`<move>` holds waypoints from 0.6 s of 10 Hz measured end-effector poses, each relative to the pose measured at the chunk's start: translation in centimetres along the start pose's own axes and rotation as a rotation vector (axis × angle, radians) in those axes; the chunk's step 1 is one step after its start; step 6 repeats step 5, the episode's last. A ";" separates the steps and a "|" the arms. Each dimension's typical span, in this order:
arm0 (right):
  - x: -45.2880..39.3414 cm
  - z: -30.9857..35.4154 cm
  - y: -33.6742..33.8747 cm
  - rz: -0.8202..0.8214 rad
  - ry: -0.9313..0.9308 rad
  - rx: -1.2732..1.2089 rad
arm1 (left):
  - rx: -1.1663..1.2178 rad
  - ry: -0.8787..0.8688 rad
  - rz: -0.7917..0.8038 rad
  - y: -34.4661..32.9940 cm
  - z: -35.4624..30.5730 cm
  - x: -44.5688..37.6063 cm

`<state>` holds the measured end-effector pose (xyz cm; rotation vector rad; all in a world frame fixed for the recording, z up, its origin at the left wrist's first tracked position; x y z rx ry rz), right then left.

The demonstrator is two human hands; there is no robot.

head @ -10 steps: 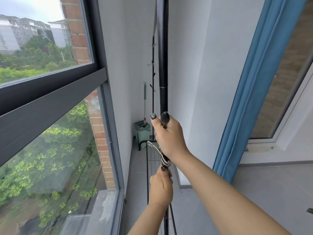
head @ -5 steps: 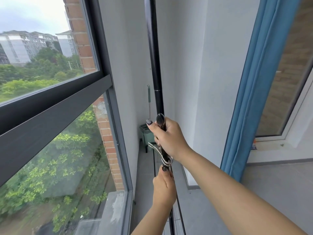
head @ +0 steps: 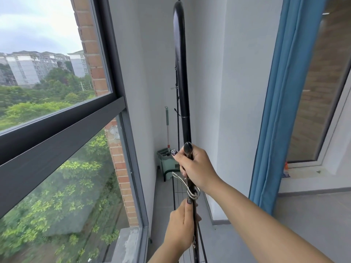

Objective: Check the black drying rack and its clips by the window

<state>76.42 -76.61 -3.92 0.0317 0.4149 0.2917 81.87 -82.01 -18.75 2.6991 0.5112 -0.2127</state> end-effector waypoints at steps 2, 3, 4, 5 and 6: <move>0.6 0.5 1.3 -0.012 -0.018 0.105 | -0.109 -0.096 -0.070 2.2 -2.1 1.3; 1.0 0.7 2.1 -0.040 -0.022 0.191 | -0.086 -0.120 -0.128 3.8 -3.6 1.6; 1.6 1.6 2.9 -0.084 -0.028 0.259 | -0.034 -0.197 -0.186 5.5 -6.7 2.1; 2.7 2.5 4.2 -0.124 -0.032 0.342 | -0.025 -0.207 -0.156 5.7 -9.7 2.4; 2.7 2.5 4.2 -0.124 -0.032 0.342 | -0.025 -0.207 -0.156 5.7 -9.7 2.4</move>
Point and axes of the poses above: each hand's wrist, its own x-axis away from the middle knuckle, its own y-axis out of the back of the hand, z = x × y, the point moved 8 cm from there along -x, towards the middle knuckle, and after that the axes turned 5 degrees about -z, right-handed, at the moved point
